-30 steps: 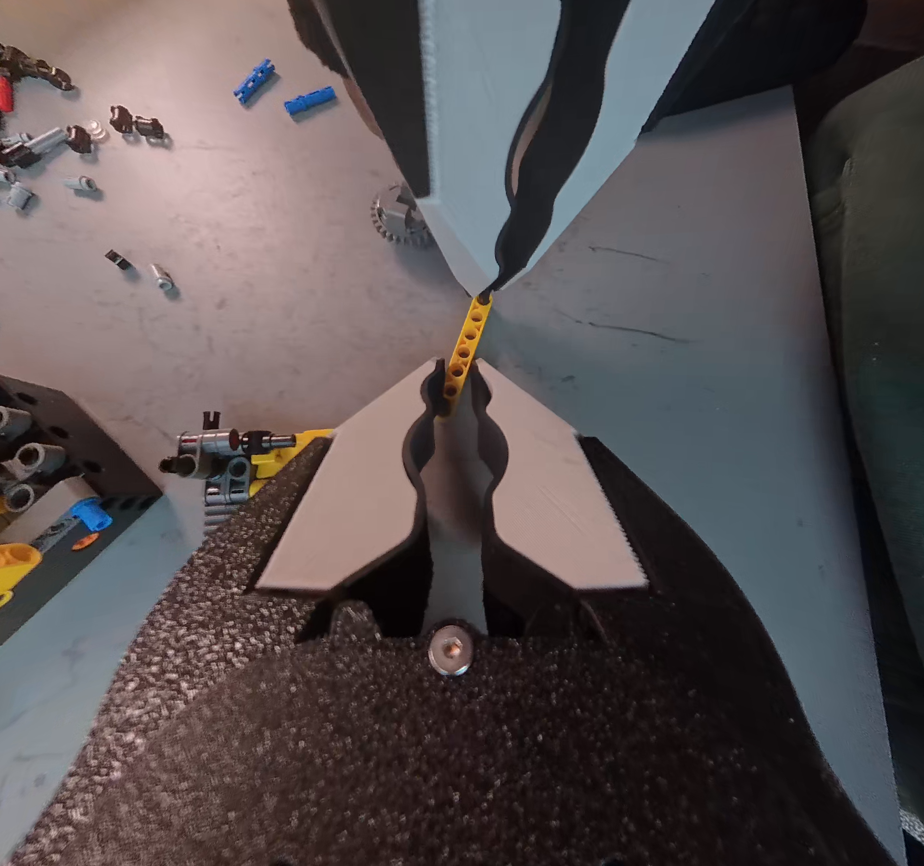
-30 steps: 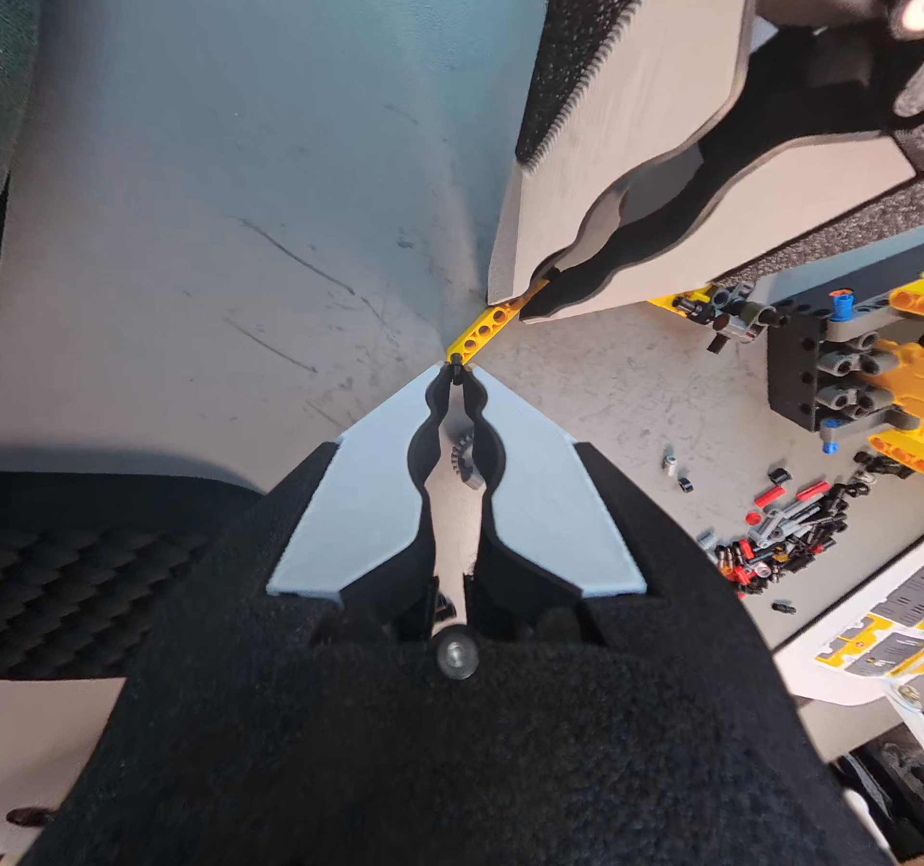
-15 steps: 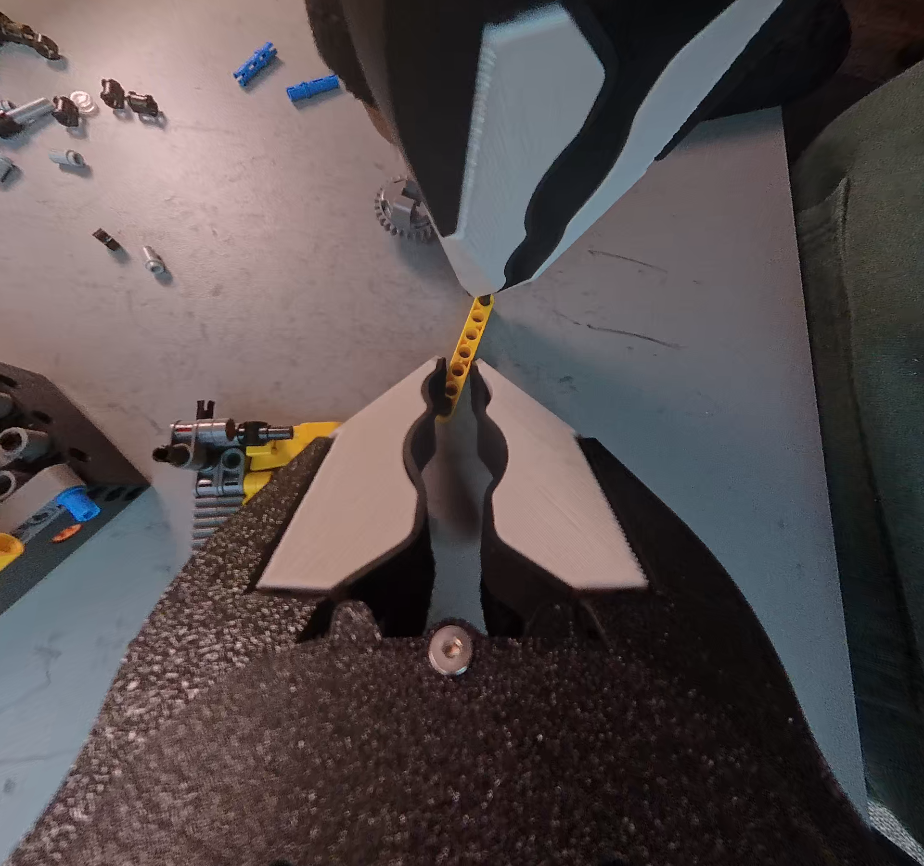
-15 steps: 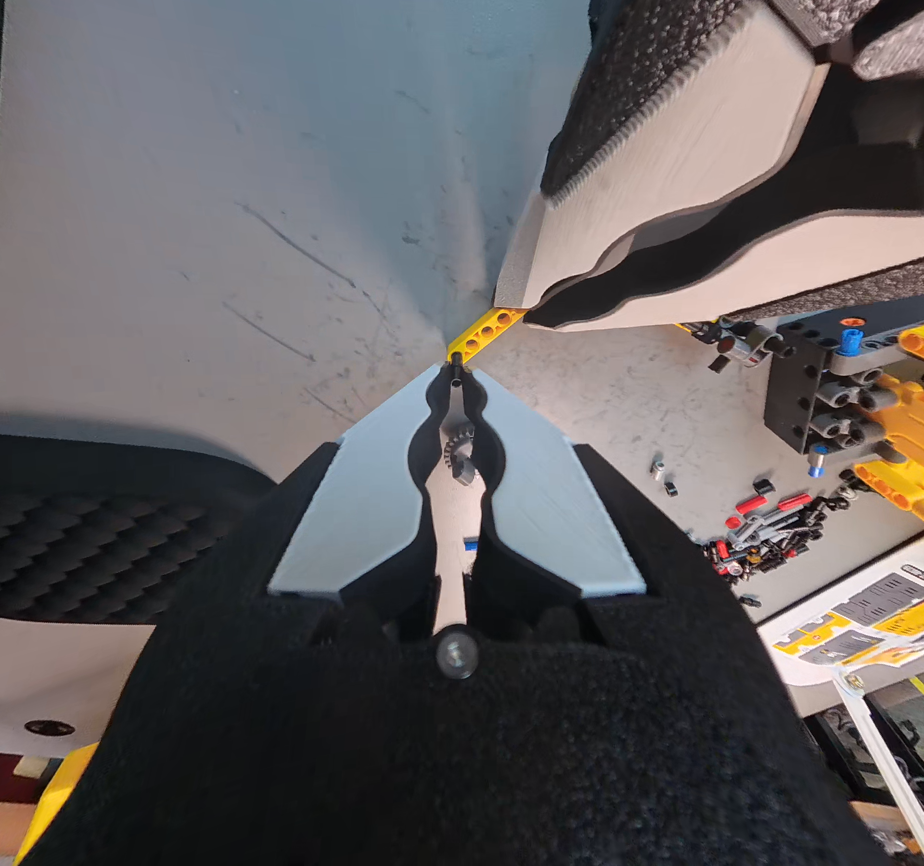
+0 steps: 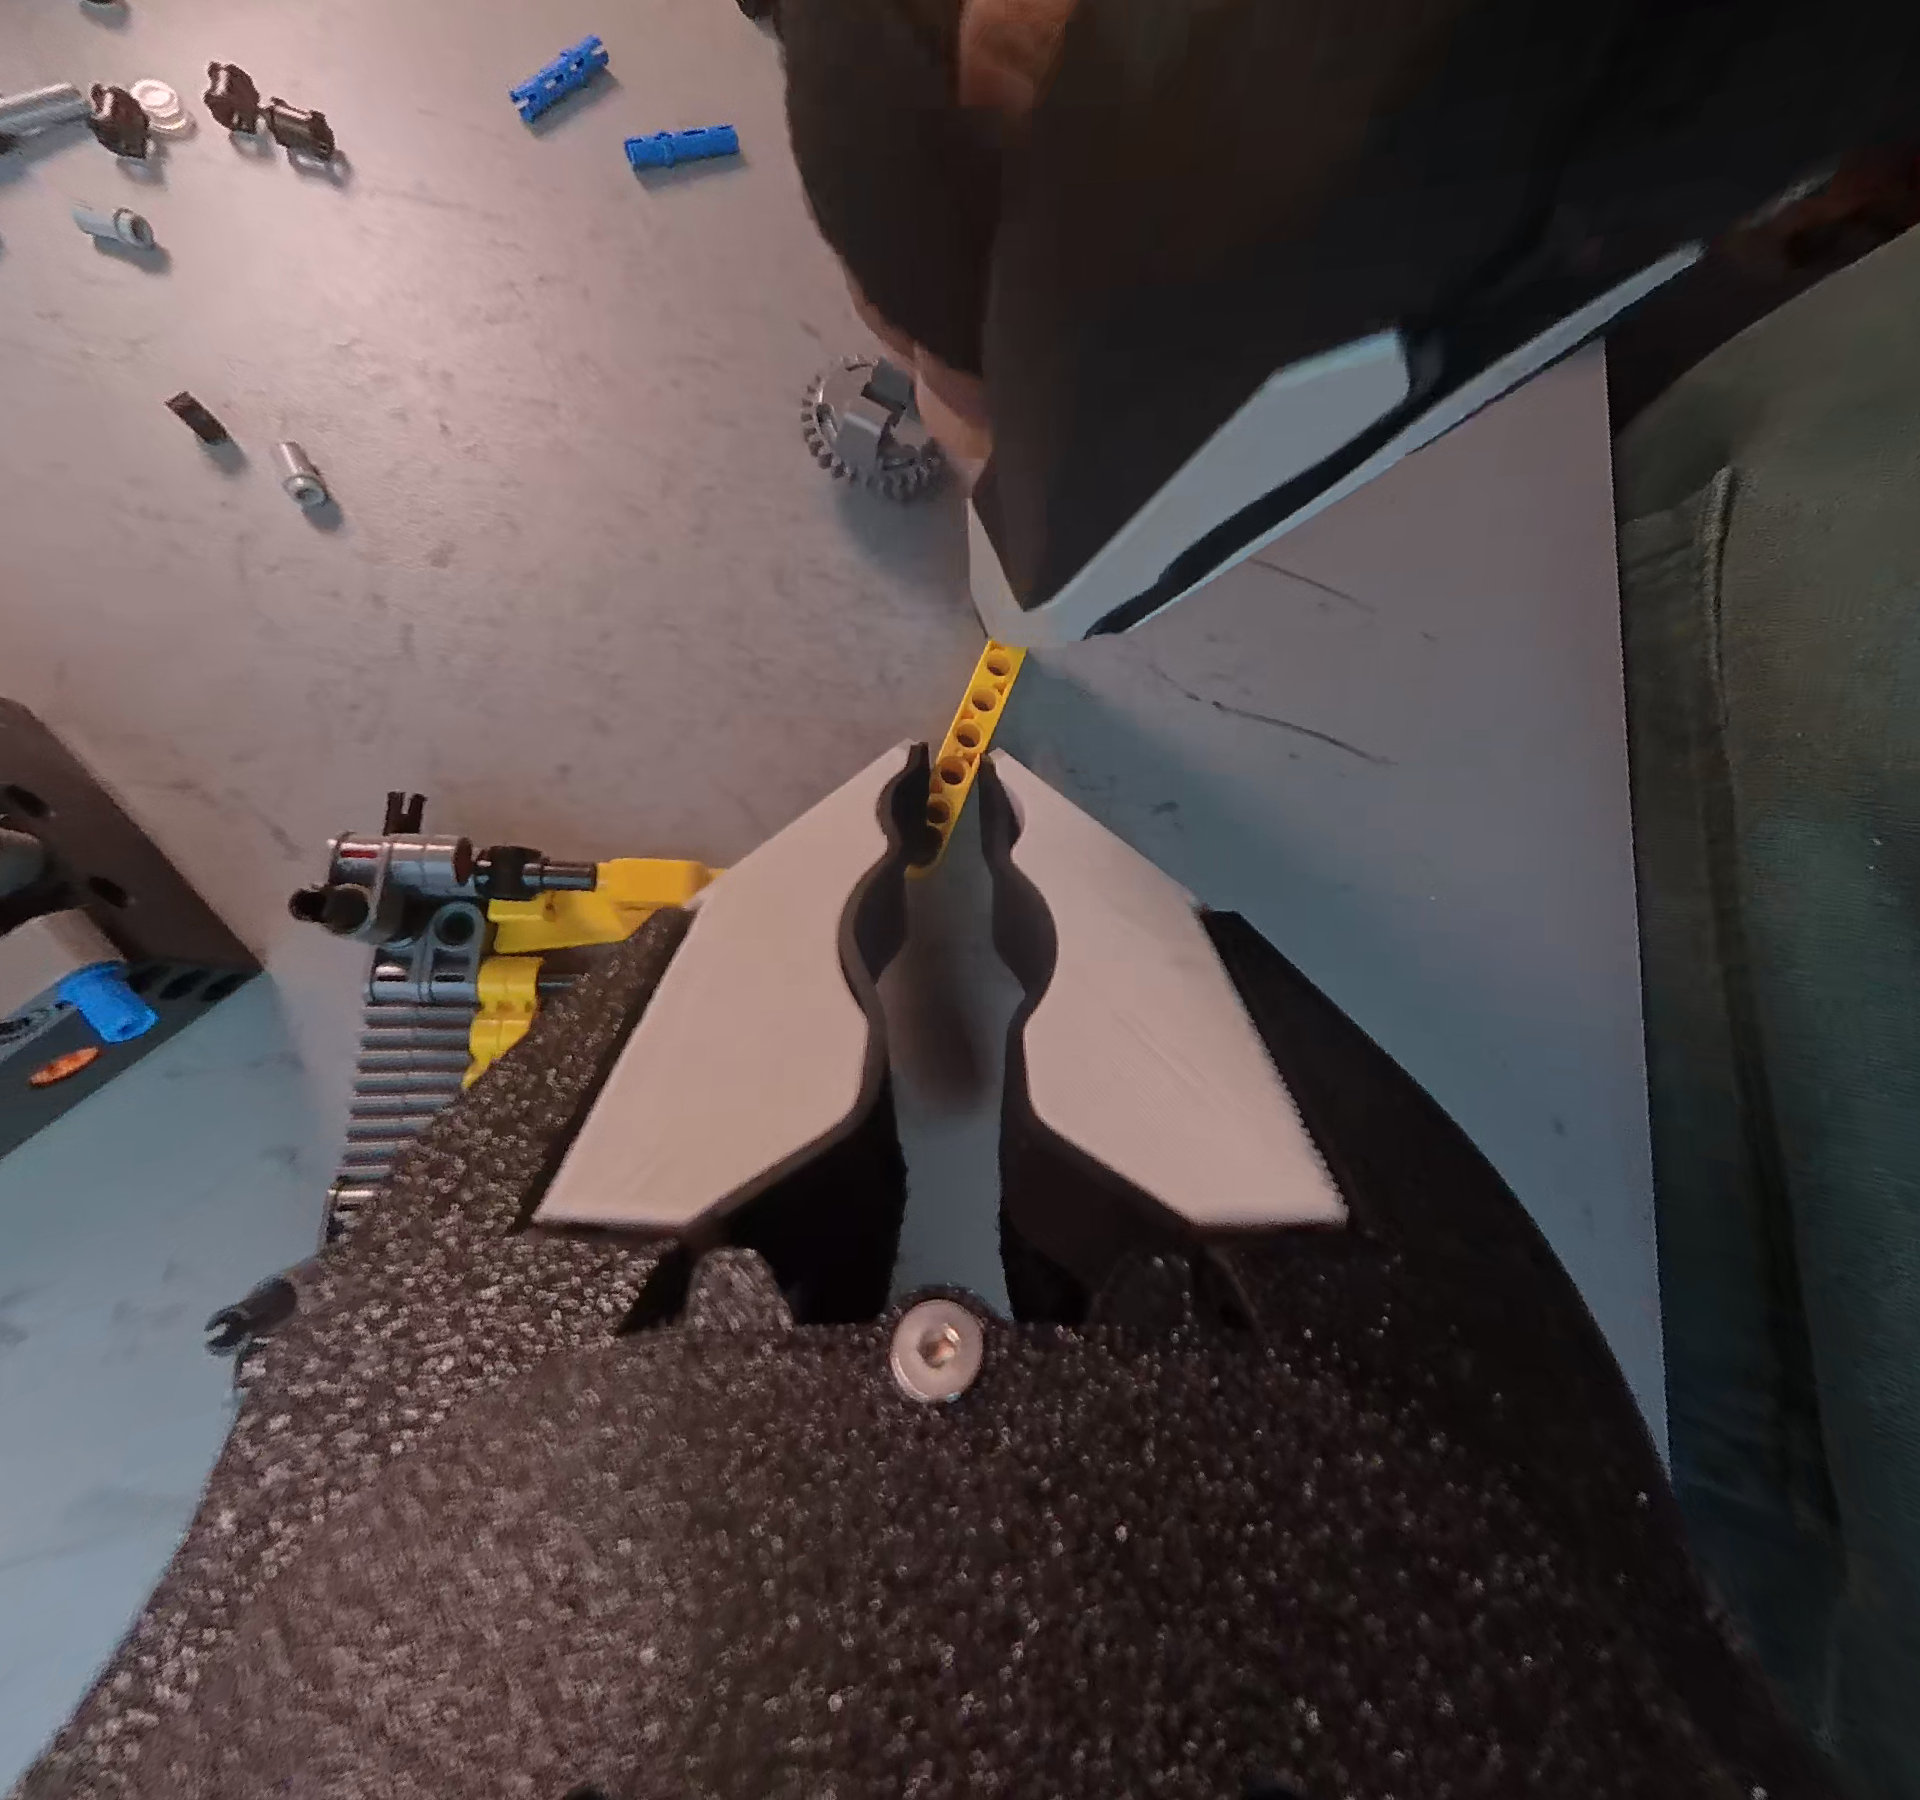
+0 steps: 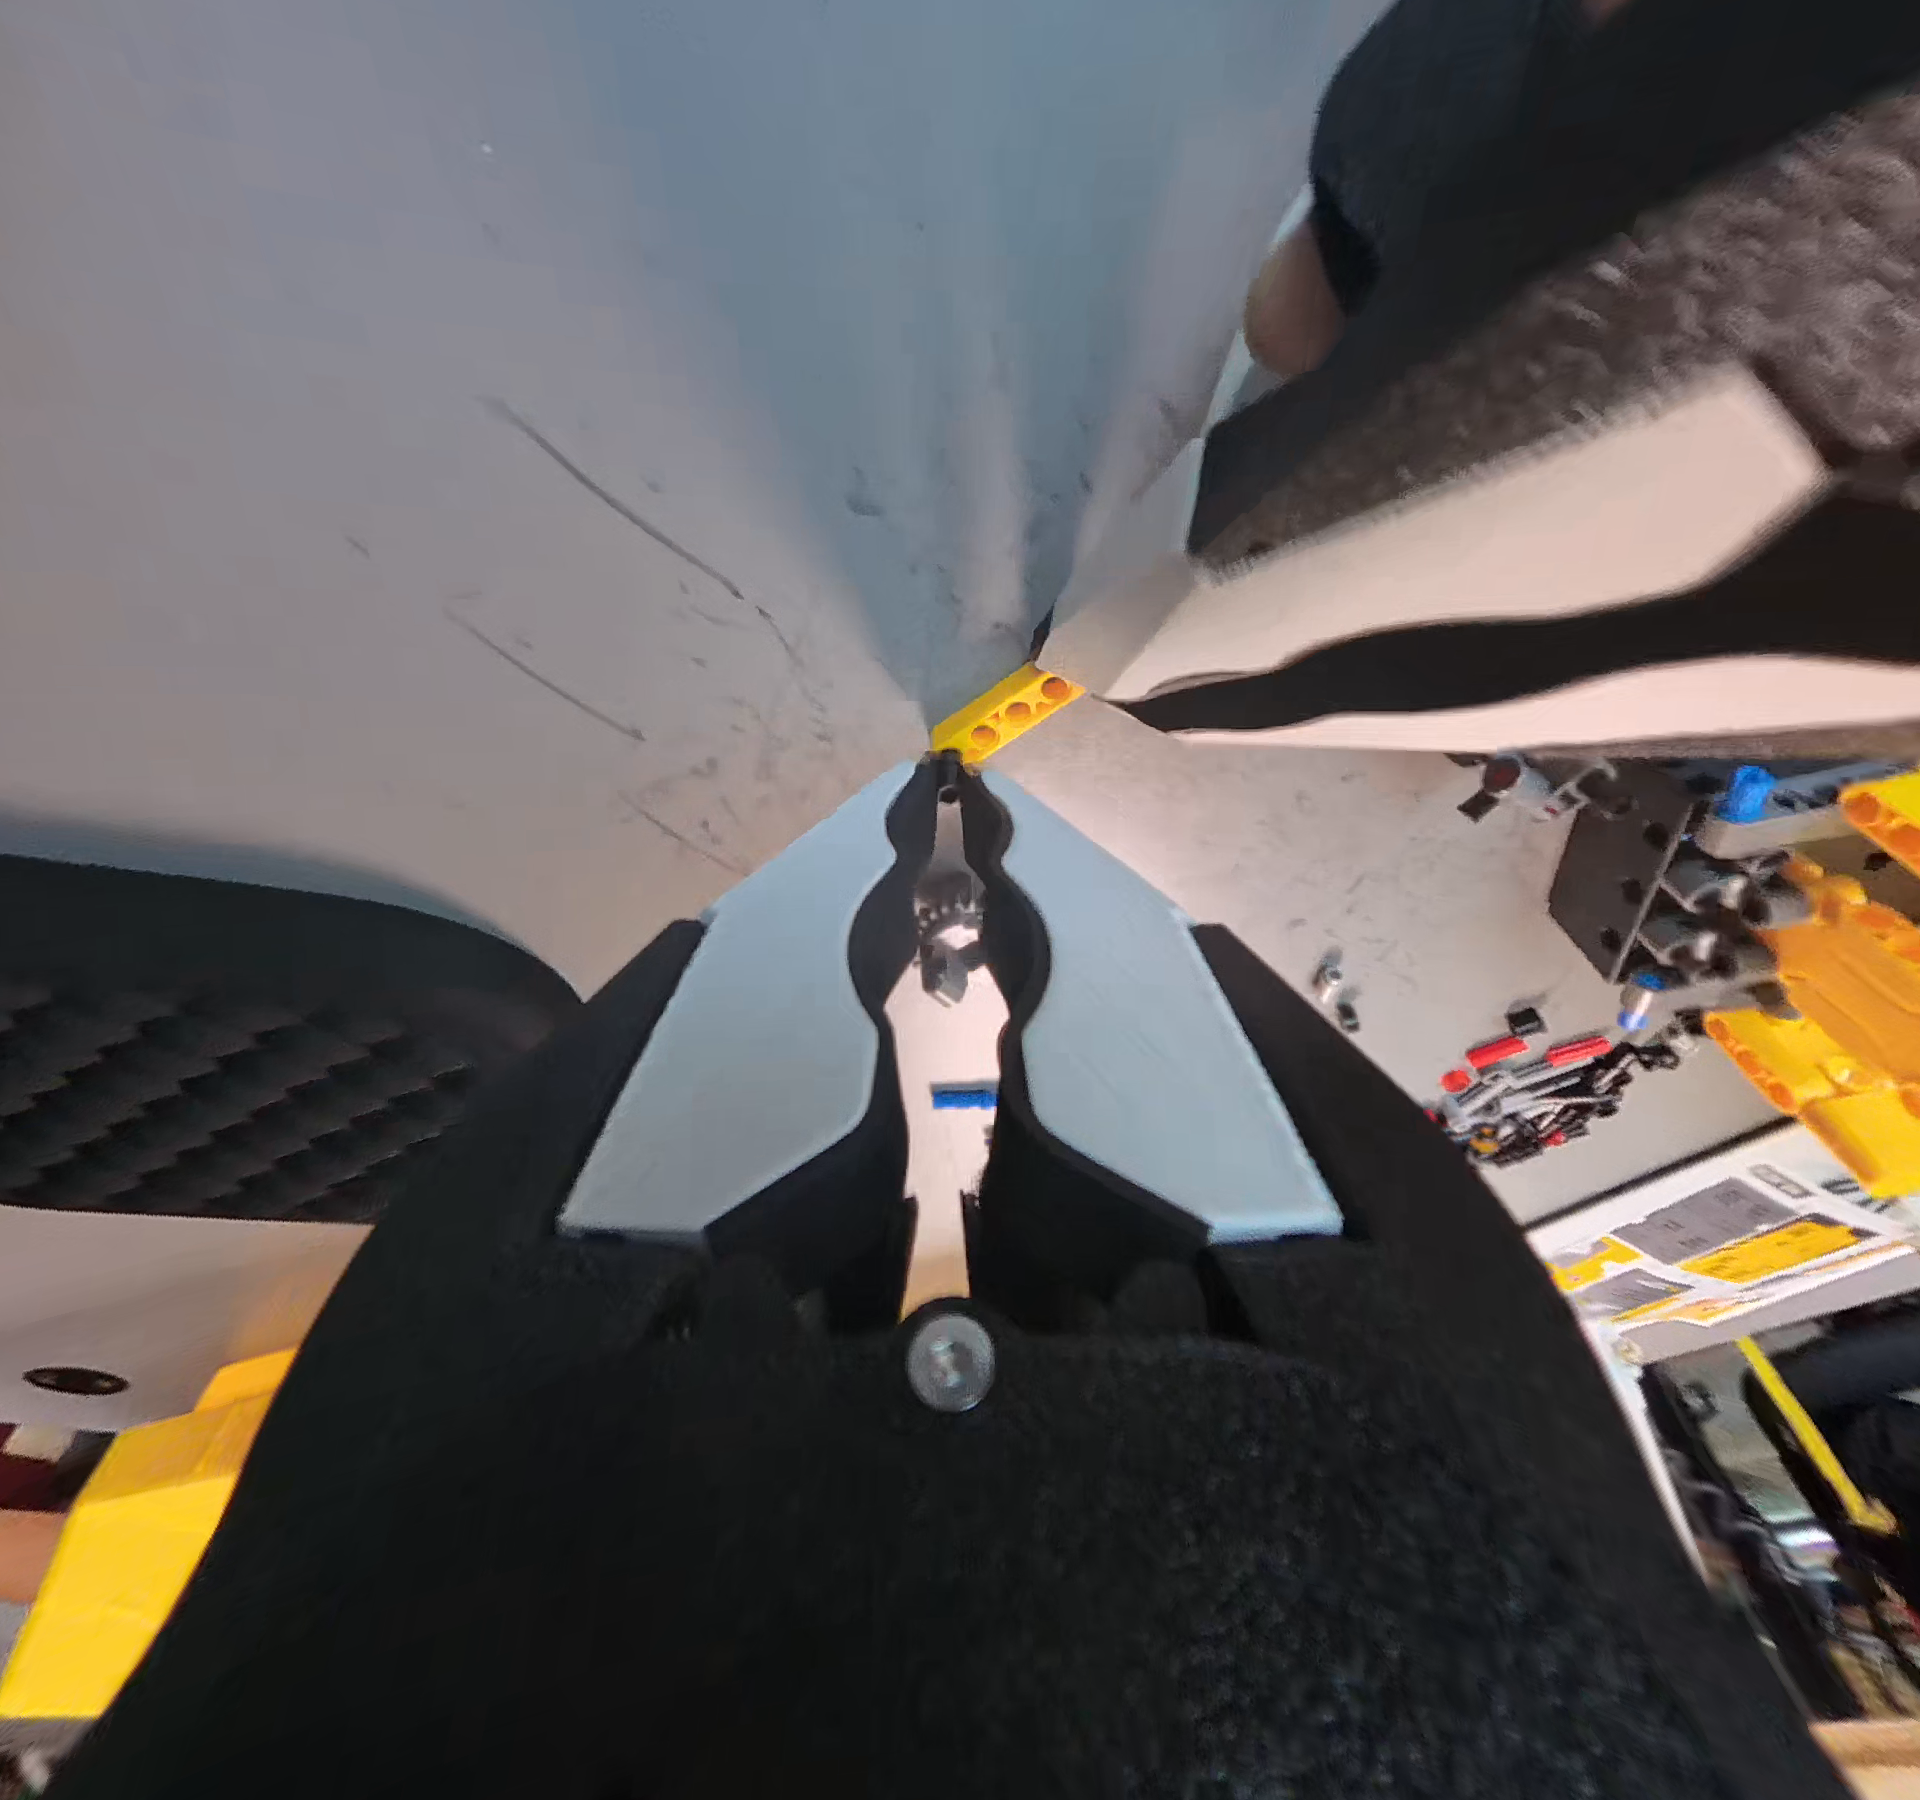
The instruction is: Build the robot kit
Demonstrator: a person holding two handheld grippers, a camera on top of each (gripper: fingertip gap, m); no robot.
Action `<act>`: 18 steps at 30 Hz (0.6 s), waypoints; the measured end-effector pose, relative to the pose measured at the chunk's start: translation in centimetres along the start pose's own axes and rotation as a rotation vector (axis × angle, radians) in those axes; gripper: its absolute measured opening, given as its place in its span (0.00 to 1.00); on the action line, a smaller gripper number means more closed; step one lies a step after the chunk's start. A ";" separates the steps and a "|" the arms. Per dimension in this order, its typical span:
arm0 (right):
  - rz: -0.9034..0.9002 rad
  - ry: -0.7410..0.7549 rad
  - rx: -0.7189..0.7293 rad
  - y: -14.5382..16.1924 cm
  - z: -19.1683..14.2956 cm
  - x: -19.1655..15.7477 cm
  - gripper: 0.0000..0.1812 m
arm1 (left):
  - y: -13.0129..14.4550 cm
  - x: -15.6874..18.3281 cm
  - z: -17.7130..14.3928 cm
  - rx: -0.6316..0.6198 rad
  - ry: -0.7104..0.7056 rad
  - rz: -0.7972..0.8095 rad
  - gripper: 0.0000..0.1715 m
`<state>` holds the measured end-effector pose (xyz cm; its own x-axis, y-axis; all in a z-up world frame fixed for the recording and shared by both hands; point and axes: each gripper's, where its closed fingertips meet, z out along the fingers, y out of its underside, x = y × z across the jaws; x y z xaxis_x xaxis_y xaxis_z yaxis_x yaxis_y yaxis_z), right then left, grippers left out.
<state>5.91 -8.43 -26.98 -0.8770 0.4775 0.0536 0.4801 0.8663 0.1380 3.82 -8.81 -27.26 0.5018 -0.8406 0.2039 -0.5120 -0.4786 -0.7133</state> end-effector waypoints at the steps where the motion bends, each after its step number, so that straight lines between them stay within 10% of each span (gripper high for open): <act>1: -0.039 0.003 -0.020 0.0 0.1 0.0 0.01 | 0.0 0.0 0.0 0.000 -0.003 -0.001 0.05; 18: 0.356 -0.008 0.211 0.4 -0.5 0.6 0.03 | 0.2 0.3 -0.1 0.004 -0.016 0.027 0.04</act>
<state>5.53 -7.84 -26.39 -0.6560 0.7529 0.0540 0.7473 0.6578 -0.0934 3.79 -9.22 -27.27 0.4989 -0.8491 0.1734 -0.5232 -0.4546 -0.7208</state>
